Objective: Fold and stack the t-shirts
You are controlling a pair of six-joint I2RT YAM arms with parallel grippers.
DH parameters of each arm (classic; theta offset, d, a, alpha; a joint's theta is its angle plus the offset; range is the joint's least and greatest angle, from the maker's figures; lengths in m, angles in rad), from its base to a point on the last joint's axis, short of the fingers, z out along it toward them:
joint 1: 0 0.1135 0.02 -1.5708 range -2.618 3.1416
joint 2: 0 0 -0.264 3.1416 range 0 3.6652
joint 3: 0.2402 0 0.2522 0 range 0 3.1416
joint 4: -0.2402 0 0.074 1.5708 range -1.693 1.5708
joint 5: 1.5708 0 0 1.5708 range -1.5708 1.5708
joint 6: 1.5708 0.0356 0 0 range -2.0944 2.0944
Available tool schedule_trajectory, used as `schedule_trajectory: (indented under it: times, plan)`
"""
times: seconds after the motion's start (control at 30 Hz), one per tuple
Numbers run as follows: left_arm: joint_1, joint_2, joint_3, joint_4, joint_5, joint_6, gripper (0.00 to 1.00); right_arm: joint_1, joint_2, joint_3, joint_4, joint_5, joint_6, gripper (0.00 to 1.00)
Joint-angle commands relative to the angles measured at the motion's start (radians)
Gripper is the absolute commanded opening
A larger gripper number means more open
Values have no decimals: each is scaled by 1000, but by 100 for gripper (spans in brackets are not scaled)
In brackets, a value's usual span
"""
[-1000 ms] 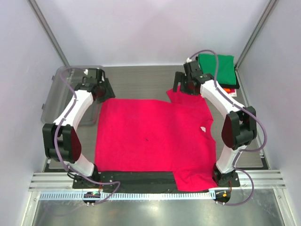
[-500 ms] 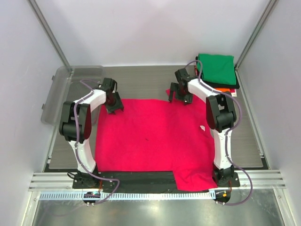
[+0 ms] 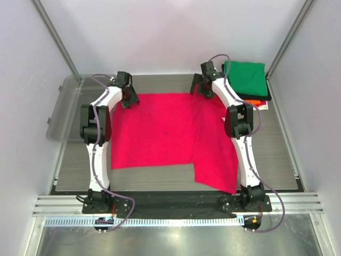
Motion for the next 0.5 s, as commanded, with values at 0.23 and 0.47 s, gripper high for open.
schedule_trajectory:
  times: [0.23, 0.47]
  plan:
    - [-9, -228, -69, -103, 4, 10, 53, 12, -101, -16, 26, -176, -58, 93]
    - [-64, -659, -429, -128, -71, -10, 53, 74, -487, -294, 17, -93, -59, 97]
